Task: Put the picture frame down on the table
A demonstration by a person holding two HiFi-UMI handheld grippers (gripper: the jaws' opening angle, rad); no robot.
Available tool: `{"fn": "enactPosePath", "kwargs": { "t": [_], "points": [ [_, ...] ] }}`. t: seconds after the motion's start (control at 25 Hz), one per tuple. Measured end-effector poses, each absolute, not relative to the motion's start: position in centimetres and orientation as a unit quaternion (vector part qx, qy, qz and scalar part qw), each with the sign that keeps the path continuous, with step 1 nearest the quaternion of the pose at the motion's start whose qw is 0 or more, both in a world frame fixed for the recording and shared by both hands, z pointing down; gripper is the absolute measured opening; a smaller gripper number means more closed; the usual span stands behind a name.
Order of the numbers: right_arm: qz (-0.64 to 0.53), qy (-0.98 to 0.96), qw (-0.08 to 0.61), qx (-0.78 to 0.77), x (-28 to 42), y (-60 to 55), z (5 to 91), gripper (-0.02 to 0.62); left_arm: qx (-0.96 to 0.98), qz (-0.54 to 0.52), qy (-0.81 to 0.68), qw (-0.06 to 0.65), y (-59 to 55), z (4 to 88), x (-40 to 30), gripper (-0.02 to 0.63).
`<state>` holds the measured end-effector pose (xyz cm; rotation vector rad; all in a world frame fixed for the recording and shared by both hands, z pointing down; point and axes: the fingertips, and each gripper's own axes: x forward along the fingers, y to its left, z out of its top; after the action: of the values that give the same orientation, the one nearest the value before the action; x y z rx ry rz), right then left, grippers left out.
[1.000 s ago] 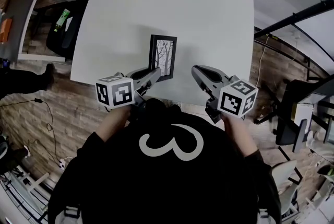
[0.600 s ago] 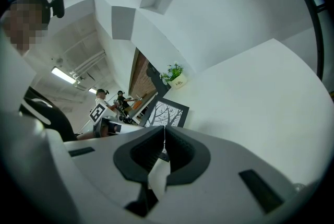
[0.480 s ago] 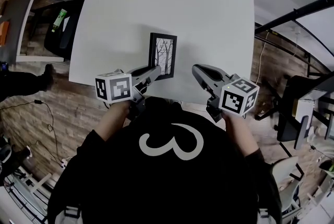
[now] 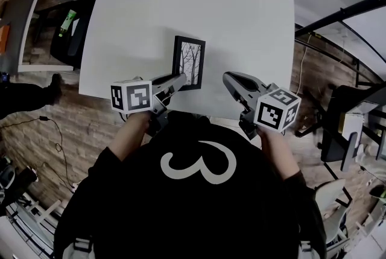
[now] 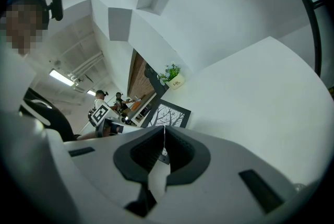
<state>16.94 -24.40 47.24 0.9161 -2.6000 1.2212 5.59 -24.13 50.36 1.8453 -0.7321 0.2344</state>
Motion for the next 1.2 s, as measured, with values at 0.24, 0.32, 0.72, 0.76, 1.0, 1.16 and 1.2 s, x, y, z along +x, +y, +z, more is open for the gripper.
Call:
{"fn": "enactPosePath", "kwargs": {
  "t": [0.24, 0.32, 0.72, 0.76, 1.0, 1.16, 1.2],
  "points": [
    [0.404, -0.86, 0.061, 0.306, 17.0, -24.4, 47.0, 0.025, 0.768, 0.093, -0.307, 0.554, -24.3, 50.6, 5.3, 0.069],
    [0.407, -0.859, 0.061, 0.307, 17.1, -24.3, 47.2, 0.025, 0.766, 0.09, -0.307, 0.557, -24.3, 50.7, 5.3, 0.069],
    [0.427, -0.845, 0.054, 0.316, 17.6, -23.9, 48.4, 0.025, 0.754, 0.078, -0.319, 0.569, -24.6, 51.3, 4.5, 0.071],
    [0.429, -0.844, 0.054, 0.317, 17.7, -23.8, 48.4, 0.025, 0.753, 0.077, -0.319, 0.57, -24.6, 51.4, 4.5, 0.071],
    [0.431, -0.84, 0.057, 0.324, 18.2, -23.6, 48.6, 0.025, 0.76, 0.091, -0.328, 0.554, -24.7, 51.5, 4.4, 0.071],
    [0.432, -0.839, 0.052, 0.328, 18.5, -23.7, 48.8, 0.025, 0.761, 0.098, -0.333, 0.547, -24.8, 51.8, 4.3, 0.07],
    [0.431, -0.838, 0.054, 0.329, 18.5, -23.7, 48.9, 0.025, 0.762, 0.101, -0.335, 0.545, -24.8, 51.9, 4.2, 0.071]
  ]
}}
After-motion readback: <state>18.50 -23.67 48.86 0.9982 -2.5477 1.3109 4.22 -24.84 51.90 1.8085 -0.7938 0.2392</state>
